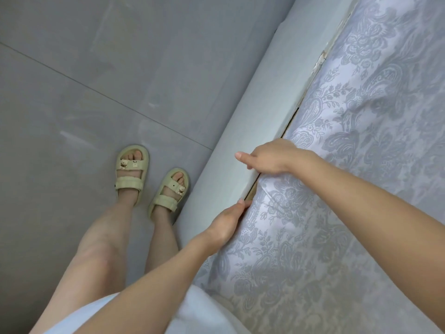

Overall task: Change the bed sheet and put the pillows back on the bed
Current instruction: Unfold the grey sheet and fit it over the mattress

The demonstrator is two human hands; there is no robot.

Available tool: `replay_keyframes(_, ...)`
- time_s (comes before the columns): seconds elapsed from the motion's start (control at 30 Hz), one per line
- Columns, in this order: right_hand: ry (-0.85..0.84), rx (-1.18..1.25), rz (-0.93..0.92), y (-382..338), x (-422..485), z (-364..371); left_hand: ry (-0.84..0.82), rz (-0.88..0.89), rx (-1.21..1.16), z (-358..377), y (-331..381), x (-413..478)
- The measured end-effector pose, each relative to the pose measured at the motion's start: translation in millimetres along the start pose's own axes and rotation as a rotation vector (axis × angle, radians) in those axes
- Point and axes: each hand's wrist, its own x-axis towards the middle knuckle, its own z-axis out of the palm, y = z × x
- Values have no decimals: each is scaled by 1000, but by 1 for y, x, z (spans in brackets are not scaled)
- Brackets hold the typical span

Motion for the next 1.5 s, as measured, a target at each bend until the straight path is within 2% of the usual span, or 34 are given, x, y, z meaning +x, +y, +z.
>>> replay_keyframes(0.07,109,55,-60,-3,-19,2,15,-76,27,3,-10,6)
replay_keyframes(0.2,134,-228,-98,-15,-27,22,-42,-168,-44,0,0,6)
replay_keyframes(0.27,203,-243,-97,-21,-29,32,0,-154,-23,-16,5,1)
replay_keyframes(0.33,391,-66,-105,-26,-37,44,69,-121,0,-34,-6,-7)
replay_keyframes(0.43,835,112,-141,-34,-61,74,186,-78,115,-52,-44,-23)
replay_keyframes(0.5,935,80,-95,-45,-79,98,210,-35,186,-59,-59,-34)
replay_keyframes(0.63,846,118,23,-84,-107,155,147,-7,165,-57,-71,-50)
replay_keyframes(0.8,506,250,150,-156,-123,209,97,-78,-20,-43,-88,-64)
replay_keyframes(0.87,428,272,232,-171,-116,221,113,-58,-47,-41,-94,-67)
replay_keyframes(1.0,439,292,378,-178,-115,210,146,2,-36,-37,-104,-71)
replay_keyframes(1.13,390,439,273,-181,-121,220,262,69,103,-39,-110,-70)
replay_keyframes(1.2,418,423,263,-190,-123,231,283,90,136,-41,-115,-68)
replay_keyframes(1.33,426,490,332,-203,-103,240,247,47,126,-45,-112,-62)
replay_keyframes(1.43,414,481,296,-200,-100,238,319,49,152,-45,-103,-60)
replay_keyframes(1.5,438,543,252,-192,-108,238,337,94,73,-42,-99,-60)
